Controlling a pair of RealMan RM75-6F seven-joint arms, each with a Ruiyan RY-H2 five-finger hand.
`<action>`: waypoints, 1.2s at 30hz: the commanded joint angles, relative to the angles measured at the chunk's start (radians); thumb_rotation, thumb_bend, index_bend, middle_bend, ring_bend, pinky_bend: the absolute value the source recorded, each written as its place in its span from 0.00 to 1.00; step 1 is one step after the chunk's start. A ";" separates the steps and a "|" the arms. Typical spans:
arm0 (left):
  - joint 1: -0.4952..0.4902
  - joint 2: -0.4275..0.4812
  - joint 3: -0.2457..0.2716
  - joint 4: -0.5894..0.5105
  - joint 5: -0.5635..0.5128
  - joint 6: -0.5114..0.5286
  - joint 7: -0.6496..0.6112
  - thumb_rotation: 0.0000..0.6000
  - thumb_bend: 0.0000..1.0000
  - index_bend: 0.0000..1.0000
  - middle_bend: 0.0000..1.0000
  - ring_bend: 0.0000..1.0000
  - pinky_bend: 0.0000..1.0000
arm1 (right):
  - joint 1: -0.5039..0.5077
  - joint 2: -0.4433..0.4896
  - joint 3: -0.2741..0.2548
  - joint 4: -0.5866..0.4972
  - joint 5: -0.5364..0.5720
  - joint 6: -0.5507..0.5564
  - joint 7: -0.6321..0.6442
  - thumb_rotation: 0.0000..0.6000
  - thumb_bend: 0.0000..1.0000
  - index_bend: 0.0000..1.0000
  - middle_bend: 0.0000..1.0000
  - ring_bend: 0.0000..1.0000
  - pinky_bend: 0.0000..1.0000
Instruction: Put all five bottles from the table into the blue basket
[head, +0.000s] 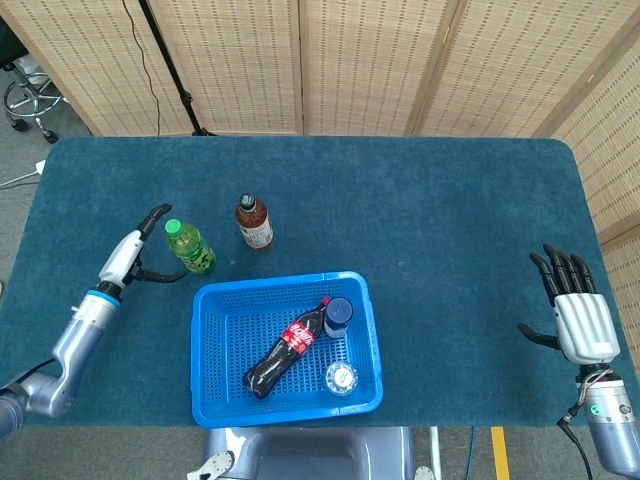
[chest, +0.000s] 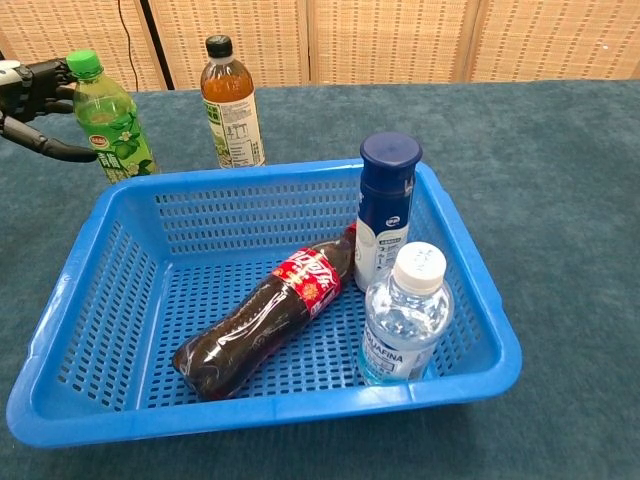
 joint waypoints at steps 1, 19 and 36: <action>-0.024 -0.049 -0.010 0.057 -0.007 -0.004 -0.045 1.00 0.04 0.00 0.00 0.00 0.00 | -0.002 0.001 0.001 0.000 -0.001 -0.002 0.001 1.00 0.00 0.00 0.00 0.00 0.00; -0.015 -0.172 -0.103 0.136 -0.074 0.129 -0.138 1.00 0.49 0.64 0.52 0.41 0.45 | -0.010 0.002 0.011 -0.007 -0.026 -0.024 0.017 1.00 0.00 0.00 0.00 0.00 0.00; 0.043 0.183 -0.031 -0.379 0.226 0.376 -0.081 1.00 0.49 0.60 0.51 0.39 0.45 | -0.018 0.004 0.022 -0.023 -0.034 -0.027 0.005 1.00 0.00 0.00 0.00 0.00 0.00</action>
